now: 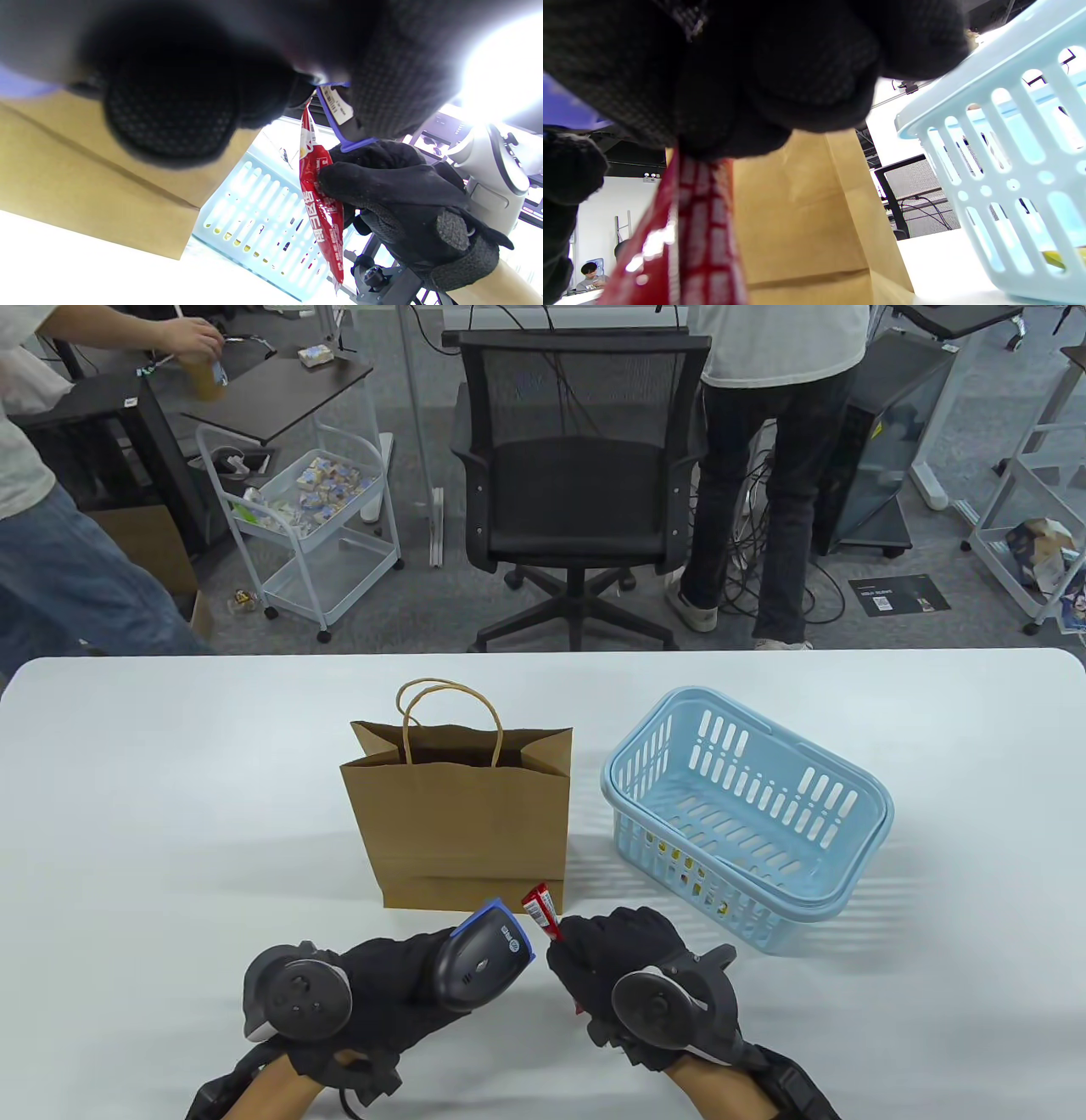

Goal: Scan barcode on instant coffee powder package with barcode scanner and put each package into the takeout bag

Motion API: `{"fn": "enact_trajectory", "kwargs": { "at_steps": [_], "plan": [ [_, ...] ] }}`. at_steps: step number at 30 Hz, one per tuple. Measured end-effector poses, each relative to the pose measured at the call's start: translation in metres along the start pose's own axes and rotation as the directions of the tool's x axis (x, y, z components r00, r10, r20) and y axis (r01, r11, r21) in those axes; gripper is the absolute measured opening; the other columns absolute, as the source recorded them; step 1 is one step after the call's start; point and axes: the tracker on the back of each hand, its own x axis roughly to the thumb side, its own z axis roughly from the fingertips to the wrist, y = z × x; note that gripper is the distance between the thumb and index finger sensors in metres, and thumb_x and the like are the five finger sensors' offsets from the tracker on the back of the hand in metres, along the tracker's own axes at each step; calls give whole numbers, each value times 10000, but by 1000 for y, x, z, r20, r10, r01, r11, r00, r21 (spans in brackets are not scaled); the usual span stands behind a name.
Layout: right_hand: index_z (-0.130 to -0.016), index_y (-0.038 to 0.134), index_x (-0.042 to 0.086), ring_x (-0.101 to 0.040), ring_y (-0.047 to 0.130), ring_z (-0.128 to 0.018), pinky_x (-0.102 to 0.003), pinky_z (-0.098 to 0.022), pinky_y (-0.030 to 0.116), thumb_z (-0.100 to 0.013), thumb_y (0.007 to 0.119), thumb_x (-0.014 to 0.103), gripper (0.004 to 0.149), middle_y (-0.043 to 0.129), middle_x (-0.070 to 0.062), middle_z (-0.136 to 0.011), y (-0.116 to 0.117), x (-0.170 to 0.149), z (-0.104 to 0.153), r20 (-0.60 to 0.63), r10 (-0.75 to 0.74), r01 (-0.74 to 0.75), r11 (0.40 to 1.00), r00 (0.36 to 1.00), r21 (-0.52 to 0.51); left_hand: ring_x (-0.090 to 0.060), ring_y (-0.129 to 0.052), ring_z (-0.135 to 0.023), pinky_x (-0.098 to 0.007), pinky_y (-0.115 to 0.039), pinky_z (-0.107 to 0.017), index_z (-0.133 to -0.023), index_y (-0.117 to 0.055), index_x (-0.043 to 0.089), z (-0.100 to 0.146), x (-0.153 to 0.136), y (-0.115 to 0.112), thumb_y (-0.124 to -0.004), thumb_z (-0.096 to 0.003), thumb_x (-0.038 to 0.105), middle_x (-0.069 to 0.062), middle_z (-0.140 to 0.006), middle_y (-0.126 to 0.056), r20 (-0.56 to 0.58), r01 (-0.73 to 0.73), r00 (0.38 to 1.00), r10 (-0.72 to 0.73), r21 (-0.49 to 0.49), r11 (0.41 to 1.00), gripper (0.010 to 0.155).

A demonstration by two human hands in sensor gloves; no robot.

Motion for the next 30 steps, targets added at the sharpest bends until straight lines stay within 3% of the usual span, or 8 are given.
{"fn": "enact_trajectory", "kwargs": {
  "at_steps": [14, 25, 30],
  "plan": [
    [-656, 978, 196, -92, 1025, -286, -347, -348, 872, -386, 1001, 508, 413, 1071, 27, -377, 2, 1, 0, 9, -24, 23, 1000, 1000, 16, -214, -1094, -407, -468, -865, -468, -981, -730, 190, -1, 0, -3, -880, -473, 574, 26, -703, -950, -12, -9, 1000, 8, -35, 999, 654],
    [-691, 971, 220, -105, 1035, -341, -358, -384, 868, -403, 985, 508, 408, 1078, 30, -425, -2, -18, -3, -84, -72, 71, 997, 994, -18, -223, -1092, -424, -474, -859, -478, -988, -715, 202, 5, -9, 17, -884, -478, 575, 21, -717, -945, -24, -130, 991, 134, 120, 984, 655],
    [-704, 970, 233, -109, 1037, -361, -362, -396, 867, -403, 981, 510, 409, 1080, 31, -445, -1, -24, -3, -114, -93, 92, 996, 989, -20, -223, -1091, -423, -474, -860, -478, -986, -715, 200, 9, -14, 33, -882, -478, 580, 21, -715, -945, -17, -193, 979, 203, 239, 952, 656]
  ]
}}
